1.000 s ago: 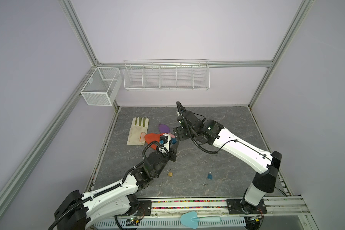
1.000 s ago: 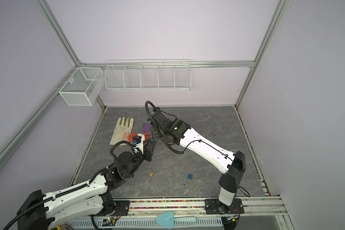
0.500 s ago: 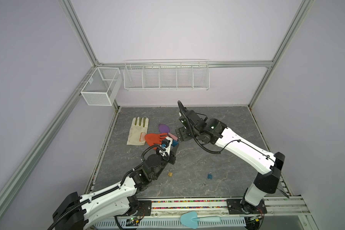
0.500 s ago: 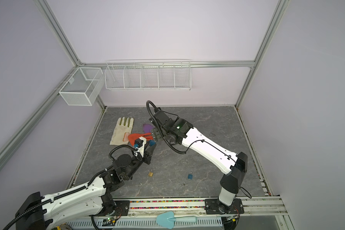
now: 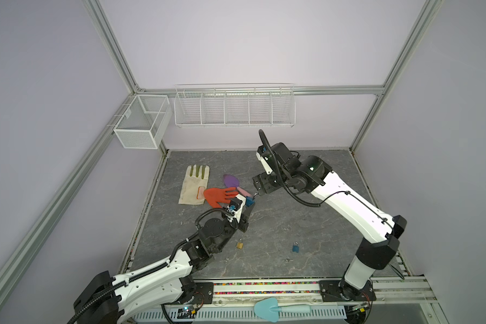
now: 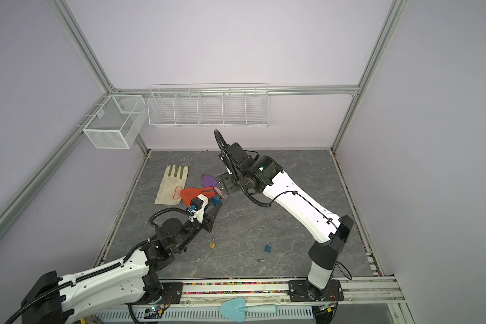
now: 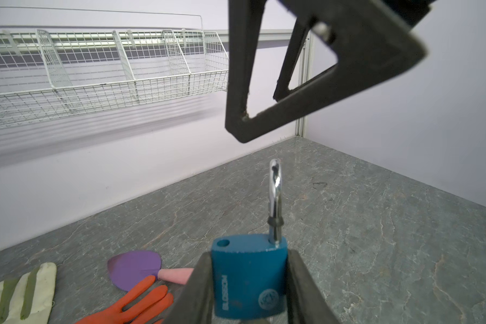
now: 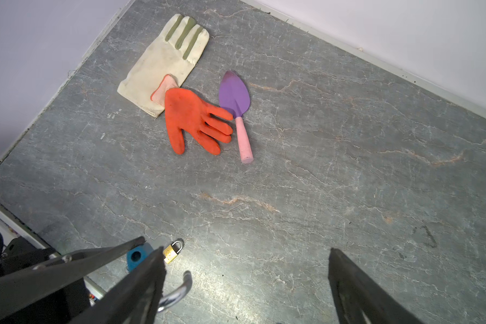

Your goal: Unlock with the key

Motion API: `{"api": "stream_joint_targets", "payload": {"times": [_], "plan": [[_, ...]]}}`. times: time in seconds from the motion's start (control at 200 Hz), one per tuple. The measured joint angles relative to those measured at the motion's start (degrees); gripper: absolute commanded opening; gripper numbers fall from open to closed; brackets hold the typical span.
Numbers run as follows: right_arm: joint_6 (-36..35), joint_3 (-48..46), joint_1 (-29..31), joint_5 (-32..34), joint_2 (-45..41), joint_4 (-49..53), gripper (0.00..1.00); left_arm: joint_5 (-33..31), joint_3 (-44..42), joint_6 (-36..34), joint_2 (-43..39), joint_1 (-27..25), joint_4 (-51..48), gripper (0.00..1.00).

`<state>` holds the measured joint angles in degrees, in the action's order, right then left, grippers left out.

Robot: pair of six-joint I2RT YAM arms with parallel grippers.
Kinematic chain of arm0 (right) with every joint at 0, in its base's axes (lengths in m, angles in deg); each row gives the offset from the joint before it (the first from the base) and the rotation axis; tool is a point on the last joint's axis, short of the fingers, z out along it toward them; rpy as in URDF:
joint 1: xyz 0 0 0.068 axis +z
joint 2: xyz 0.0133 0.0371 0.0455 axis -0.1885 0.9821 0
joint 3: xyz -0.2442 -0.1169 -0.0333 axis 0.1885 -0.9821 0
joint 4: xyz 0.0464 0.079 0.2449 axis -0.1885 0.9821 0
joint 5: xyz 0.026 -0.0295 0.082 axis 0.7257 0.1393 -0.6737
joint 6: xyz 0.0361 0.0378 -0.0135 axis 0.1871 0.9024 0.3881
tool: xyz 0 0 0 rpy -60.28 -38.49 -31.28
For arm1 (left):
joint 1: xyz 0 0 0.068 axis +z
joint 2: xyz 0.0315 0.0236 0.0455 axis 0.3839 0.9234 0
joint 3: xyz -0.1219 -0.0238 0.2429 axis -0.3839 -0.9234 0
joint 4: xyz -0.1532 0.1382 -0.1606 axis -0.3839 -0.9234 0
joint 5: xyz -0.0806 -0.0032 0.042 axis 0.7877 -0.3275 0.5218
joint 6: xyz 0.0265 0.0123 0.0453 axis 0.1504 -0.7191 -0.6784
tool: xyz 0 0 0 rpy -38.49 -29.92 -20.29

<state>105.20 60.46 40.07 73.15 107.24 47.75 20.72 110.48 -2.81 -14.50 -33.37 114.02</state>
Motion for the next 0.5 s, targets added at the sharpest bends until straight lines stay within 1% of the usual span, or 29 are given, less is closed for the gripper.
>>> {"api": "stream_joint_targets", "payload": {"times": [0.15,0.255,0.5], "plan": [[-0.66,-0.13,-1.25,-3.65,0.22,1.51,0.92,0.85,0.00,-0.44,0.07,0.00,0.52,0.00],[-0.96,-0.83,-1.90,-4.85,0.09,1.77,0.92,1.03,0.00,-0.42,0.07,0.00,0.61,0.00],[-1.68,-7.69,-2.27,-7.80,-3.74,0.07,0.92,0.96,-0.11,-0.33,0.50,0.00,1.01,0.00]]}}
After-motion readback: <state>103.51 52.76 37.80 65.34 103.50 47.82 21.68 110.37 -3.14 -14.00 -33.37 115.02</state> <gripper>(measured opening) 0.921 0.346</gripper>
